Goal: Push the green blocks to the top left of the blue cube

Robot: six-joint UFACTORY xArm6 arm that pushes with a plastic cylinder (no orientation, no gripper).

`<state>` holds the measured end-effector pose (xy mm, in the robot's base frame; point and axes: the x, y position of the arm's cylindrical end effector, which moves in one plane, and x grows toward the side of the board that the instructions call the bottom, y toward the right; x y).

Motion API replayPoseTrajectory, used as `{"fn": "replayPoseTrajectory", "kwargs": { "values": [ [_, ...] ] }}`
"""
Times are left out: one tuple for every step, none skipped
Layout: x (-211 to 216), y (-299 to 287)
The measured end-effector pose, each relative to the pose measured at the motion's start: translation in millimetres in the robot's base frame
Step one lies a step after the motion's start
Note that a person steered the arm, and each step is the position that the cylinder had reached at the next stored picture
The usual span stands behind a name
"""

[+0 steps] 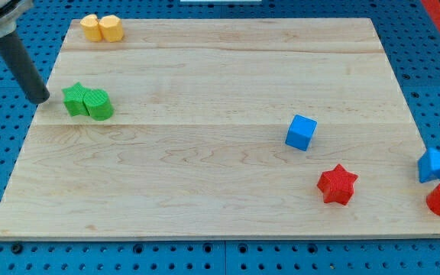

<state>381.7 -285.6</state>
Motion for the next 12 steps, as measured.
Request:
{"fn": "replayPoseTrajectory", "kwargs": {
  "values": [
    [-18, 16],
    [-24, 23],
    [-18, 26],
    [1, 27],
    [19, 37],
    [27, 54],
    [27, 80],
    [27, 97],
    [29, 91],
    [44, 68],
    [53, 65],
    [53, 90]
  ]
}}
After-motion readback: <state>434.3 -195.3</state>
